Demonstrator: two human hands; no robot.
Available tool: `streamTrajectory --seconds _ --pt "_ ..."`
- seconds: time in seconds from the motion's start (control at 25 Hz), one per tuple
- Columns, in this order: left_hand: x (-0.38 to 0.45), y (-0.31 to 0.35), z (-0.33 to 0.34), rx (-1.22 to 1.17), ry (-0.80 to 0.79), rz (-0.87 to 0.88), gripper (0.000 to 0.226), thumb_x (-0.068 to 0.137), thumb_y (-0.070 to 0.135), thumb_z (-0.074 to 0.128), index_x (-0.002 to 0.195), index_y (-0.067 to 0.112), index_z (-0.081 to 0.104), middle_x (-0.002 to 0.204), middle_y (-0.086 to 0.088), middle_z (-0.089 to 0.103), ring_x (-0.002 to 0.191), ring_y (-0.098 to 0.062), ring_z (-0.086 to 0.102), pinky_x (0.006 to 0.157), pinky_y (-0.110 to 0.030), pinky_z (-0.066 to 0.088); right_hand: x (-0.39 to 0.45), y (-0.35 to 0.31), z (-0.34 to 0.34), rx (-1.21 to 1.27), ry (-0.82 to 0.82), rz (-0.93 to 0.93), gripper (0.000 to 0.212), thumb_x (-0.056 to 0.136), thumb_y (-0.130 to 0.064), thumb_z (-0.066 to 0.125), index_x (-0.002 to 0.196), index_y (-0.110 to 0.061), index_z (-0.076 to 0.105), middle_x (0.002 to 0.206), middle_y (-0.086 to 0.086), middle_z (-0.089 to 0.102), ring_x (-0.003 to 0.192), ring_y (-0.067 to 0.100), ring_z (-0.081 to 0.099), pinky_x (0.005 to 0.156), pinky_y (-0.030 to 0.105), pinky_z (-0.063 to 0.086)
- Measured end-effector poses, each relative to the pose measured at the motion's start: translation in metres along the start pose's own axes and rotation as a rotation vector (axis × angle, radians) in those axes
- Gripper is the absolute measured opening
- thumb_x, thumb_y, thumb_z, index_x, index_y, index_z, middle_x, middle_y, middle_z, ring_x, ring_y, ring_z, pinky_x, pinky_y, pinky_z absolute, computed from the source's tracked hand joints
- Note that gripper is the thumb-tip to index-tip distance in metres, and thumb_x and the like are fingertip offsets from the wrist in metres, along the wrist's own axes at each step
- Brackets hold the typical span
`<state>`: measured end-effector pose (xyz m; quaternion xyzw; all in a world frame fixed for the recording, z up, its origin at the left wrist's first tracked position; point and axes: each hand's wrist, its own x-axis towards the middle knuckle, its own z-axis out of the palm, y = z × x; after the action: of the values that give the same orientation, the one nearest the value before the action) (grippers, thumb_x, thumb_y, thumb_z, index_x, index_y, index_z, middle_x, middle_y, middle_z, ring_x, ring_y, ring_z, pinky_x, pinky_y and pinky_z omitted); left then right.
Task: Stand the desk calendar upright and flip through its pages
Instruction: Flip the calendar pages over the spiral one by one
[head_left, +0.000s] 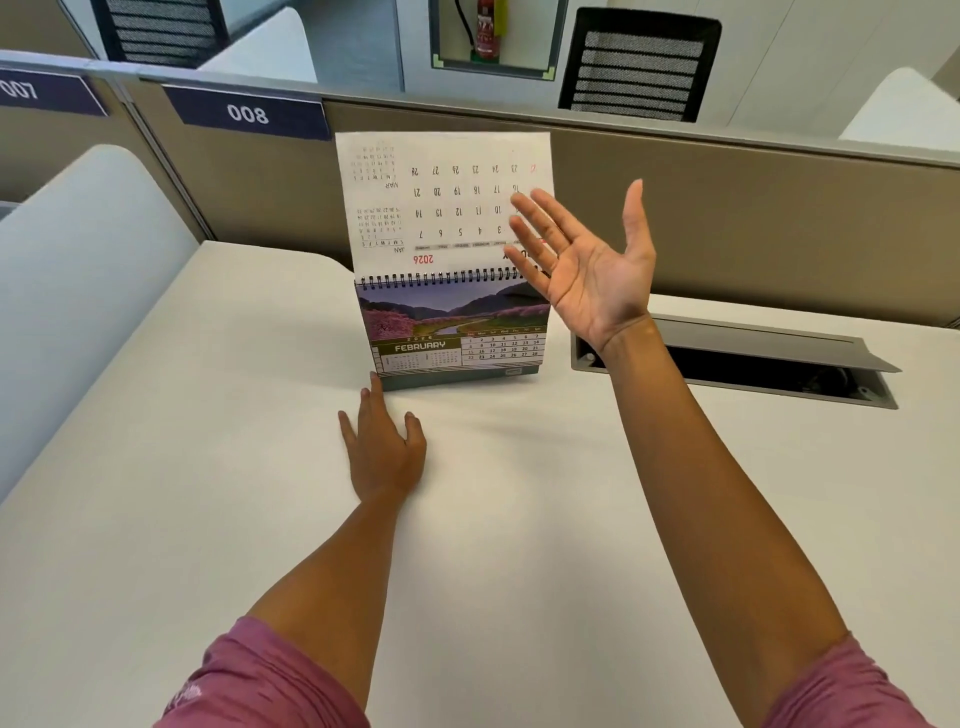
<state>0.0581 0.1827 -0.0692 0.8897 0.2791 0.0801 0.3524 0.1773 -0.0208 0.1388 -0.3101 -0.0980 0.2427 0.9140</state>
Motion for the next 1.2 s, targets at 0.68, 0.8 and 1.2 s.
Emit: streamTrajectory --seconds 0.68,0.8,1.2 --pt "-0.007 0.012 -0.009 -0.022 0.009 0.013 0.066 0.098 0.029 0.046 0.156 0.022 0.016 0.161 -0.003 0.026 0.152 -0.025 0.007 0.125 -0.045 0.003 -0.03 0.098 -0.103 -0.883 0.797 -0.025 0.04 0.097 -0.017 0.055 0.137 -0.019 0.046 0.14 0.003 0.052 0.126 0.022 0.051 0.097 0.031 0.045" --pt "-0.007 0.011 -0.008 -0.02 0.014 0.03 0.066 0.098 0.029 0.046 0.156 0.022 0.016 0.161 -0.003 0.027 0.152 -0.024 0.009 0.125 -0.043 0.001 -0.033 0.107 -0.101 -1.014 0.716 0.057 0.049 0.099 -0.023 0.053 0.145 -0.021 0.036 0.15 0.004 0.042 0.136 0.025 0.04 0.107 0.04 0.04" --pt "-0.008 0.014 -0.01 -0.003 0.016 0.035 0.066 0.098 0.027 0.046 0.156 0.021 0.016 0.161 -0.004 0.027 0.152 -0.024 0.011 0.125 -0.043 0.0 -0.043 0.12 -0.095 -1.213 0.695 -0.079 0.048 0.098 -0.019 0.053 0.144 -0.014 0.042 0.148 0.007 0.045 0.135 0.022 0.042 0.108 0.034 0.04"
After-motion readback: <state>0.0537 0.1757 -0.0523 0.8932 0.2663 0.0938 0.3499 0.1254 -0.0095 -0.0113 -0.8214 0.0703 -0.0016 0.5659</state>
